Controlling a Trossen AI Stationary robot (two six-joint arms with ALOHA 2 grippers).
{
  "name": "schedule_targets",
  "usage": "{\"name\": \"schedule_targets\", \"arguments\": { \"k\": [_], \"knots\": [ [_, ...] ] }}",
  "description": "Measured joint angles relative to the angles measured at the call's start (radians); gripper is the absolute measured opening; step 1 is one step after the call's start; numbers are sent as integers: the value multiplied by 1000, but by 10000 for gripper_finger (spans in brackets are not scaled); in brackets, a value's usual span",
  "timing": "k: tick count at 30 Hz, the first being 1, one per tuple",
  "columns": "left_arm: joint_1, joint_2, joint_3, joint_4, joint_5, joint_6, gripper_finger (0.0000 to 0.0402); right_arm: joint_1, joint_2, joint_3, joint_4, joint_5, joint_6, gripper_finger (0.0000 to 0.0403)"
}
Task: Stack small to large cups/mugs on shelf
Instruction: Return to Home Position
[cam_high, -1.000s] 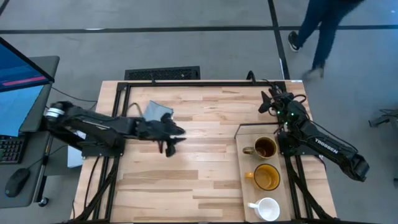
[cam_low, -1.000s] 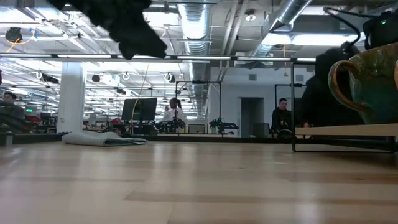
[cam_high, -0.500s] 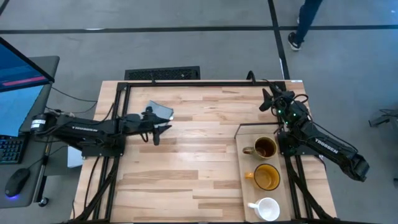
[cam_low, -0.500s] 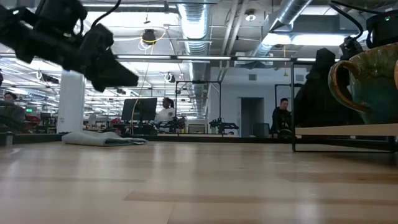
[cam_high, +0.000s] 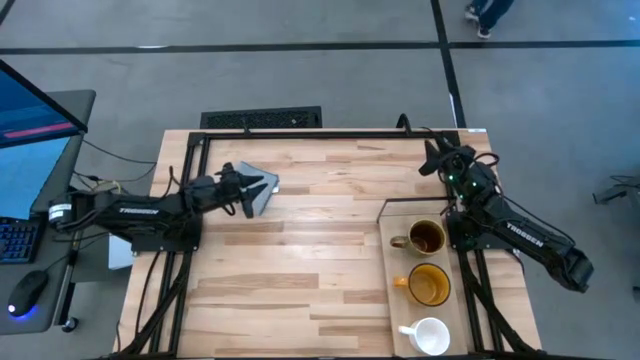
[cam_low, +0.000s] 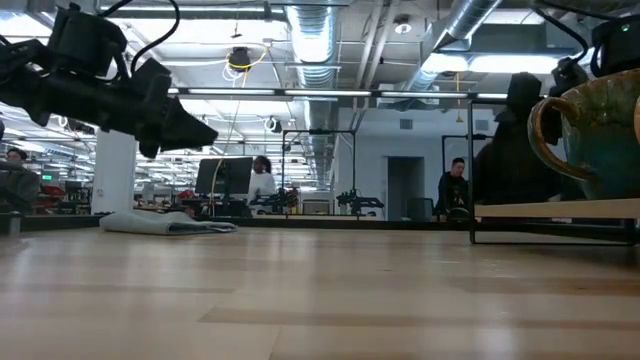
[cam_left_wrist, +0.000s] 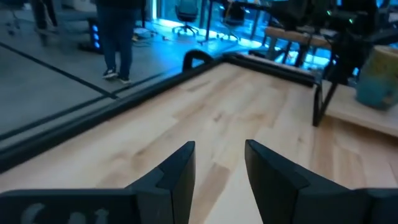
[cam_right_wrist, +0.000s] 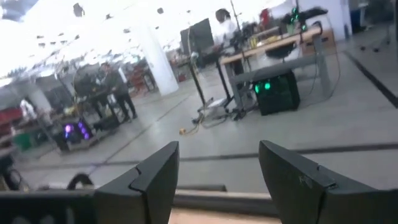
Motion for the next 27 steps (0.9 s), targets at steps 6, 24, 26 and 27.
{"name": "schedule_targets", "arguments": {
  "k": [6, 24, 26, 27],
  "knots": [
    [44, 0, 0, 45, -9, 32, 130, -12, 0, 0, 101, 3, -88, 244],
    [158, -395, 1, -303, -31, 44, 130, -11, -168, 232, -384, 11, -239, 244],
    [158, -450, 1, -371, -31, 54, 130, -11, -200, 272, -477, 11, -239, 244],
    [157, -478, 1, -400, -31, 60, 130, -11, -218, 287, -513, 12, -231, 244]
  ]
}}
